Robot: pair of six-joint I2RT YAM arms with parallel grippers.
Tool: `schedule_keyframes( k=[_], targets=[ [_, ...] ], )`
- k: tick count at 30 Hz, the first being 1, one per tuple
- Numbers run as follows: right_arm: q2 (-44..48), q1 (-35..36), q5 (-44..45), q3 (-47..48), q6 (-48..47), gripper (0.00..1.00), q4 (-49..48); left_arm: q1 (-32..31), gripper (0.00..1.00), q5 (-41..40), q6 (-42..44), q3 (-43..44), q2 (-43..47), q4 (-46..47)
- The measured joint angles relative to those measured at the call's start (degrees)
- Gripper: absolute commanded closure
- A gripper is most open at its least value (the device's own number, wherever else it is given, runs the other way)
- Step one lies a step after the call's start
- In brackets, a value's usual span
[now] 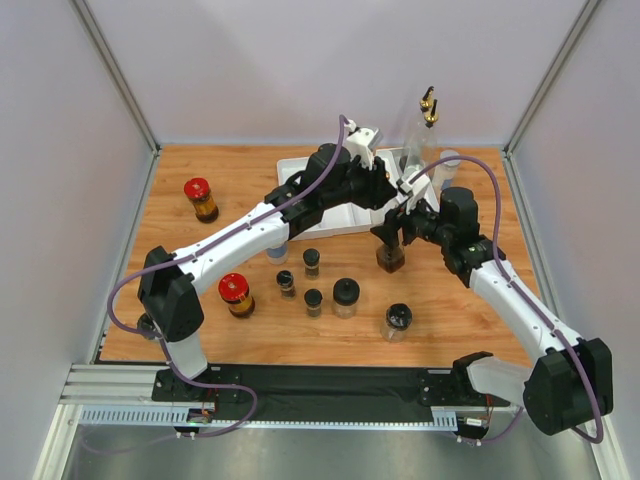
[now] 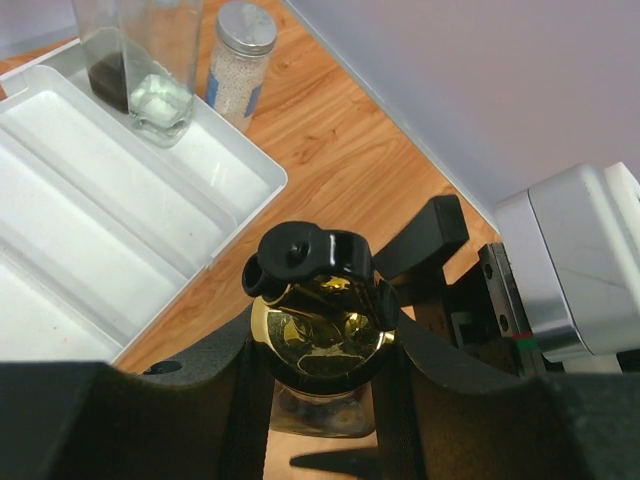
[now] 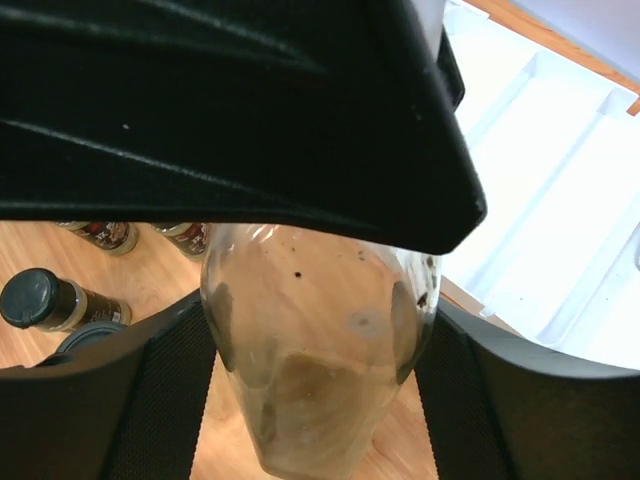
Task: Organize the condiment bottles
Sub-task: Place the bottle in the storage box.
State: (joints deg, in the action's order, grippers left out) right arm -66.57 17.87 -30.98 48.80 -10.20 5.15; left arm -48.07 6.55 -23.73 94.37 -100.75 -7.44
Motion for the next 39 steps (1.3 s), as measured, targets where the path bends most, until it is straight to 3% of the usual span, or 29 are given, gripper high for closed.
schedule_keyframes(
  k=[2,3,7,8,9,10,11,12,15,19,33,39],
  targets=[
    [0.00,0.20,1.05,0.20,0.20,0.46,0.15,0.00,1.00,-0.07,-0.11,0.00,0.00,-0.02],
    [-0.07,0.26,1.79,0.37,0.59,0.63,0.35,-0.02,1.00,-0.33,-0.20,0.00,0.00,0.00],
    [-0.66,0.72,3.30,1.49,0.74,0.97,1.33,-0.07,1.00,-1.31,-0.44,0.07,0.00,0.09],
    [-0.83,0.83,3.52,1.75,0.72,1.00,1.57,-0.04,1.00,-1.40,-0.44,0.07,0.00,0.09],
    [-0.85,0.87,3.61,1.90,0.72,1.00,1.84,-0.02,1.00,-1.44,-0.50,0.07,0.00,0.09],
    [-0.85,0.87,3.67,1.97,0.72,1.00,1.97,-0.02,0.91,-1.44,-0.57,0.09,0.00,0.09],
    [-0.85,0.87,3.67,2.01,0.72,1.00,2.08,-0.02,0.81,-1.44,-0.63,0.07,0.00,0.11],
    [-0.85,0.87,3.67,2.03,0.72,1.00,2.12,-0.02,0.64,-1.42,-0.63,0.09,0.00,0.15],
    [-0.83,0.81,3.63,2.03,0.68,1.00,2.03,0.00,0.37,-1.25,-1.07,0.00,0.02,0.66],
    [-0.79,0.57,2.80,1.92,0.46,1.00,2.84,0.11,0.21,-1.22,-2.38,-0.63,1.03,4.15],
    [-0.50,-1.01,0.33,1.77,-0.02,1.00,2.16,0.66,0.07,-2.10,-3.19,-2.91,3.19,6.95],
    [-0.09,-1.84,-0.15,1.66,0.07,1.00,1.31,0.76,0.06,-2.45,-2.86,-2.97,5.73,6.88]
  ],
)
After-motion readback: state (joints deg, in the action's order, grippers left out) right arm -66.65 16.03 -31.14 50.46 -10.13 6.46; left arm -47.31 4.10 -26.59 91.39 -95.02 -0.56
